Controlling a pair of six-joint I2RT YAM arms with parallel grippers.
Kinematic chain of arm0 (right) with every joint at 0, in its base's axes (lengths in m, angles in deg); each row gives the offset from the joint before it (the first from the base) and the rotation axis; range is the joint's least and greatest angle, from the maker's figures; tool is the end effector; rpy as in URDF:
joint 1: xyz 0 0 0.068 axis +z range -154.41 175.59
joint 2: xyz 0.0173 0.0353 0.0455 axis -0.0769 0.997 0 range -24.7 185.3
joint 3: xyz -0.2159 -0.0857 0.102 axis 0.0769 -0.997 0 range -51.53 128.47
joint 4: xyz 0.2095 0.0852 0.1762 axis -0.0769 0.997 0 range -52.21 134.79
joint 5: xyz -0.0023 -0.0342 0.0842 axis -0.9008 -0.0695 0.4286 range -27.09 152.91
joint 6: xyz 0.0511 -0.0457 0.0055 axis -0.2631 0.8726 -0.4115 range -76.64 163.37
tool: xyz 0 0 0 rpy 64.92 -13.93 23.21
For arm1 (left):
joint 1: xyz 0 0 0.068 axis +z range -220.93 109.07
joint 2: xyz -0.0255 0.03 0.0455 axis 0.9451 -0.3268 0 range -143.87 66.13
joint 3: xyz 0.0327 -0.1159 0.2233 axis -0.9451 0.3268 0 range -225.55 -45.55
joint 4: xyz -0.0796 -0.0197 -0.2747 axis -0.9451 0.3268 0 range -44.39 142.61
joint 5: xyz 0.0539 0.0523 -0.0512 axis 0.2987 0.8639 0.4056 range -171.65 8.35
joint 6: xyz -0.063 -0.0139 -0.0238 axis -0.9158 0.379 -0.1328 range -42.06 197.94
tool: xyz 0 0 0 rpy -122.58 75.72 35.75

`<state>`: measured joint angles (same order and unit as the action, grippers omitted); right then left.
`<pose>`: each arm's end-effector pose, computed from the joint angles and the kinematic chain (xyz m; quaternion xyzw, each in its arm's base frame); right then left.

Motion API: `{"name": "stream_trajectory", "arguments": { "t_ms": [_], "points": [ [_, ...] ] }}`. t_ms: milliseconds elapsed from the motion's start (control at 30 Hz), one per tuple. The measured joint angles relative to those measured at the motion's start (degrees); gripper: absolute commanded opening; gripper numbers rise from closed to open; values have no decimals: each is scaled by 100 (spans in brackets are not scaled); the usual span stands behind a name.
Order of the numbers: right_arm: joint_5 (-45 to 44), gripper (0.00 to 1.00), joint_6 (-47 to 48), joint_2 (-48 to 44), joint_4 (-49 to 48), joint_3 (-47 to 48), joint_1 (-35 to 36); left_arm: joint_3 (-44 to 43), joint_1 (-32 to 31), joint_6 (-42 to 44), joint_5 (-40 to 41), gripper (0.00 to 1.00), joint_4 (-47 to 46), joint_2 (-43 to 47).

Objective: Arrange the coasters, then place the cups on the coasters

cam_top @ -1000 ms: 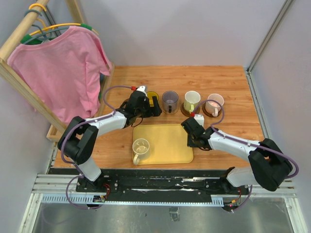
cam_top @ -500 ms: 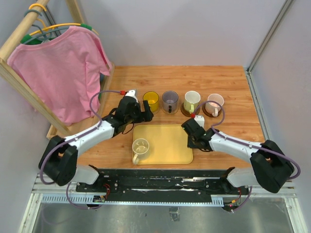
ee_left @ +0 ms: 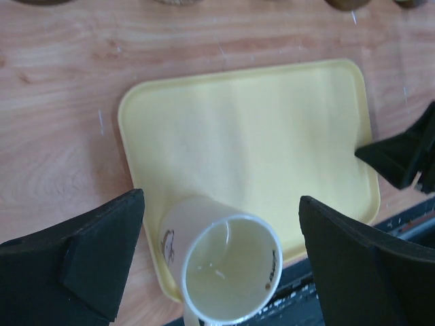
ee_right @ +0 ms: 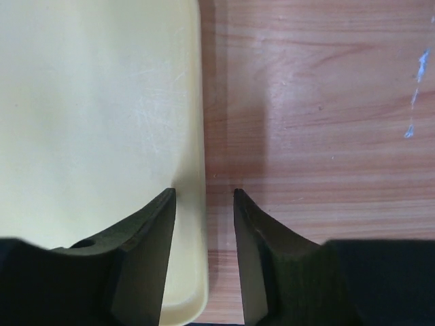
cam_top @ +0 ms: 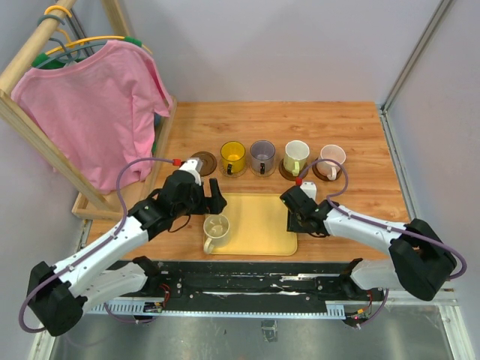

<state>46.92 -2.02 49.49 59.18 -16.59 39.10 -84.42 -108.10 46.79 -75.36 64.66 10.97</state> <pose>0.2023 0.1708 0.1119 0.0509 0.9573 0.0797 0.2733 0.2138 -0.1544 0.2205 0.0214 0.8872 -0.2171 0.4066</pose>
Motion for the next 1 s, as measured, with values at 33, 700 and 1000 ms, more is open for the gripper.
{"name": "stream_trajectory", "arguments": {
  "t_ms": [33, 700, 1000],
  "points": [
    [13, 63, 28, 0, 42, 0, 9, 0, -92, 0, -17, 100, 184, 101],
    [42, 98, 68, 76, 205, 74, 39, -234, -1078, -649, -555, 100, 2857, 675],
    [46, 97, 66, 76, 205, 74, 39, 164, -1185, -680, -501, 77, 2664, 535]
  ]
}}
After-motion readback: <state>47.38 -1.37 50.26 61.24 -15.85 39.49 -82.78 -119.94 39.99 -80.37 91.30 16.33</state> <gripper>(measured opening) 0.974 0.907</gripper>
